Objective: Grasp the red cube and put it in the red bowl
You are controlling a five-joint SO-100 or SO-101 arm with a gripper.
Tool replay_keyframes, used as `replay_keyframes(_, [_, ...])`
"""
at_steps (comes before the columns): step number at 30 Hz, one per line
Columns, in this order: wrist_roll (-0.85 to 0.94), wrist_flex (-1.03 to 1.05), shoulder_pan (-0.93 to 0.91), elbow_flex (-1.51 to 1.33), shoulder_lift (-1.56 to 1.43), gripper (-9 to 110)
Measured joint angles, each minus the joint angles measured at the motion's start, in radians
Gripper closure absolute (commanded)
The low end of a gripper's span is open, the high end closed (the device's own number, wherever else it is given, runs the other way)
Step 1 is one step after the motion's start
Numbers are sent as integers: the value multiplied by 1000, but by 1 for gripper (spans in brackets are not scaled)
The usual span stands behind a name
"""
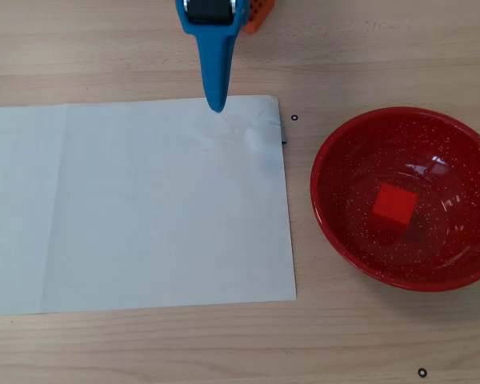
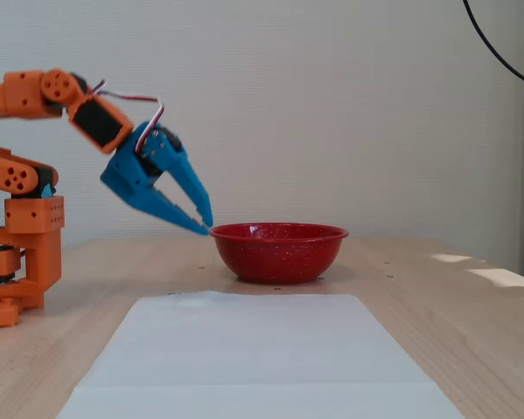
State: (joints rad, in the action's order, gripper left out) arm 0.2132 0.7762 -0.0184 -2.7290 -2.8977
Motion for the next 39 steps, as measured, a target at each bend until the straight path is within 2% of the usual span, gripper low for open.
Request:
replay_keyframes(6, [-18,-198,-3,-302,-186,101])
replay_keyframes(13, [-23,-281,-3,-394,-331,101])
replay_keyframes(27, [2,80,-3,-397,-371,101])
replay_keyframes(39, [2,146,-3,-397,-371,101])
